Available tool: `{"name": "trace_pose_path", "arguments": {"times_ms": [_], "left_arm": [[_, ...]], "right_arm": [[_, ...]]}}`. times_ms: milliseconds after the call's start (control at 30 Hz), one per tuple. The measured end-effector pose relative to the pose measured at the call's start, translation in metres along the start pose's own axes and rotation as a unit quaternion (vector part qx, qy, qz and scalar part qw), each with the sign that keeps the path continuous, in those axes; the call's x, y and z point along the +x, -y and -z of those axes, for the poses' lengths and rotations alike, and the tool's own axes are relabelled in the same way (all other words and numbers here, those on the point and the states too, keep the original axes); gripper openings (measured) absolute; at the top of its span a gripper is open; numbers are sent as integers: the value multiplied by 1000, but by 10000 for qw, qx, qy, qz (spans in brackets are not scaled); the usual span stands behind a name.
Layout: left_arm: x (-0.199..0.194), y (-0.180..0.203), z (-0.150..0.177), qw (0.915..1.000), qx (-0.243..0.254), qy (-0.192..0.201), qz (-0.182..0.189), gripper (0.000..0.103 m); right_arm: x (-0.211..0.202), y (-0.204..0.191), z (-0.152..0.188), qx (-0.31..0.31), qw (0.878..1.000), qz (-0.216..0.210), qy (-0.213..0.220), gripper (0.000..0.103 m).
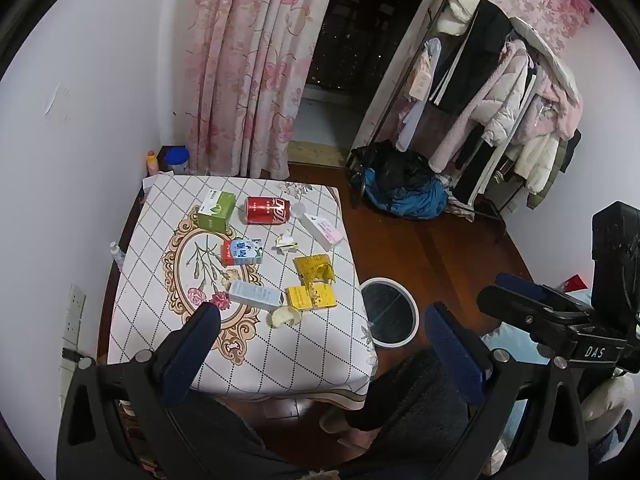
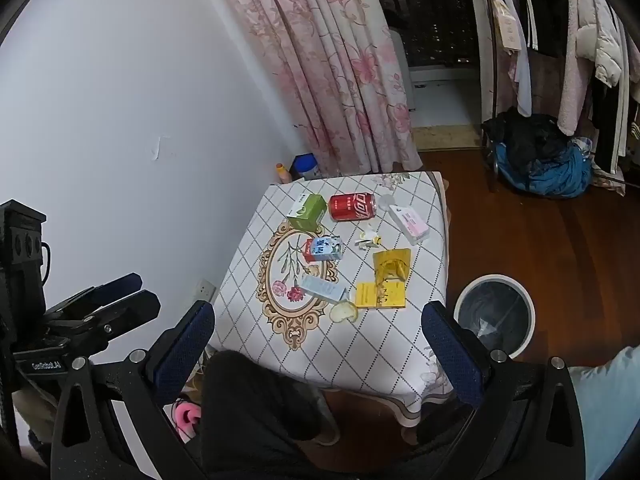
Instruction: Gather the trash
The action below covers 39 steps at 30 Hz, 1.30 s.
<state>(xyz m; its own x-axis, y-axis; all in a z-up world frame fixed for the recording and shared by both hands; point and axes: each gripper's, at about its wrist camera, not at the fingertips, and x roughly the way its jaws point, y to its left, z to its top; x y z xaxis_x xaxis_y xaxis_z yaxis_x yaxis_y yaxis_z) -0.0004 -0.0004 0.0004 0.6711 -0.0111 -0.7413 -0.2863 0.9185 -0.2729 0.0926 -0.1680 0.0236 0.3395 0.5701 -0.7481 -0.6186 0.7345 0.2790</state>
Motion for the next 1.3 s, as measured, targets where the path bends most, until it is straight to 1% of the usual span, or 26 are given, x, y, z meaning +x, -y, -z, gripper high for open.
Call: {"name": "trace_pose_path", "arguments": {"times_ms": [33, 67, 433, 767, 1300], "left_arm": [[0, 1, 0, 10000, 5, -8, 6, 103], [0, 1, -1, 10000, 3, -13, 10, 103], [-10, -3, -6, 9999, -109, 29, 61, 103], [-15, -2, -4, 9999, -101, 91, 93, 103], [-10, 5, -2, 9999, -33, 77, 142, 103]], "right_arm": [[0, 0, 1, 2, 10000, 24, -1, 103], [0, 2, 0, 87, 9999, -115, -48, 103], [4, -5, 2, 50, 9999, -119, -24, 103], [8, -9, 2, -47, 9998, -201, -10, 103], [10, -12, 2, -37, 9998, -202, -2, 103]]}}
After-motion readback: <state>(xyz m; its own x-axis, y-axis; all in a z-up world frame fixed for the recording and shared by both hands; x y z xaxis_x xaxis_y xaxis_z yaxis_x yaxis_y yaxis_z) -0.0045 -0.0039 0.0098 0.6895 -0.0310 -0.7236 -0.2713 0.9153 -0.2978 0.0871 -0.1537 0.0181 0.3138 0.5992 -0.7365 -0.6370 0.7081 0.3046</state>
